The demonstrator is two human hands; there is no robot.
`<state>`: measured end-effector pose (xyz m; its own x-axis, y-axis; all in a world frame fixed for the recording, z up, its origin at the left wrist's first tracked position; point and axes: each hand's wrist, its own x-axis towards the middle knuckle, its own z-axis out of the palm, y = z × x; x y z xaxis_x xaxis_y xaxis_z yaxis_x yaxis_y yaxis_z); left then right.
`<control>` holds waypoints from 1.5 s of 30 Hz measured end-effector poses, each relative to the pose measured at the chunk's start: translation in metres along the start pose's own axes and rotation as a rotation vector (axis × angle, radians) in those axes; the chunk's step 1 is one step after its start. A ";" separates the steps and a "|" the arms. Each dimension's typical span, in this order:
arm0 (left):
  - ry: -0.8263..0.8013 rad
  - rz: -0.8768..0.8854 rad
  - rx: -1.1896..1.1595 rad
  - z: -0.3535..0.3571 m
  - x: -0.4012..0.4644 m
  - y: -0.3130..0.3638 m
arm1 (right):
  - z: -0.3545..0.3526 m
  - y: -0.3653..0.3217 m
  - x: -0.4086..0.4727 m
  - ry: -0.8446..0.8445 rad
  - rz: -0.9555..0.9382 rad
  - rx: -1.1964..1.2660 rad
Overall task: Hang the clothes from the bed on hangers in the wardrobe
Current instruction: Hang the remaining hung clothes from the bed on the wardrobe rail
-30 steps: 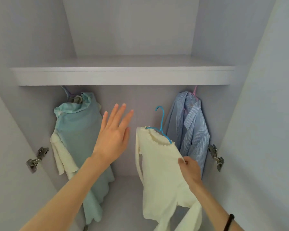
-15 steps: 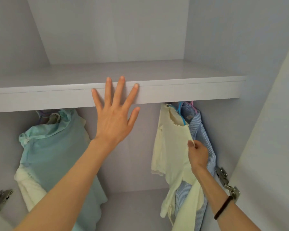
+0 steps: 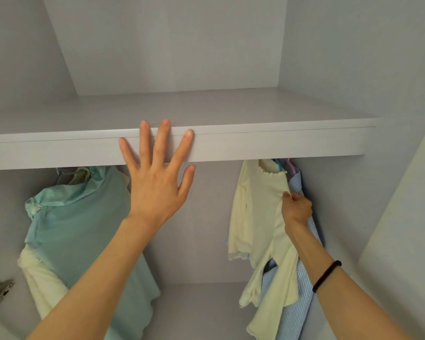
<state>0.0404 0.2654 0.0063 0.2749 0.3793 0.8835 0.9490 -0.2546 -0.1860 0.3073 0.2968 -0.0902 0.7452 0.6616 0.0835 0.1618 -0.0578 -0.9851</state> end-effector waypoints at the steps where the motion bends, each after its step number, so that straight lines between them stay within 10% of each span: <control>1: 0.000 0.002 -0.001 0.000 0.000 0.000 | -0.001 0.003 0.000 -0.003 0.019 -0.024; 20: -0.070 0.004 -0.030 -0.011 0.002 0.000 | -0.028 0.000 0.001 -0.006 -0.020 -0.405; 28: -0.265 -0.097 -0.127 -0.004 -0.101 0.012 | -0.027 0.034 -0.062 -0.127 -0.776 -0.799; 45: -0.757 -0.889 0.187 -0.256 -0.375 0.044 | -0.015 0.071 -0.365 -1.277 -1.330 -0.450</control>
<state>-0.0603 -0.1159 -0.2236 -0.5315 0.8042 0.2662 0.8438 0.4751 0.2494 0.0566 0.0395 -0.1878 -0.8115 0.5032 0.2970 0.4387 0.8604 -0.2593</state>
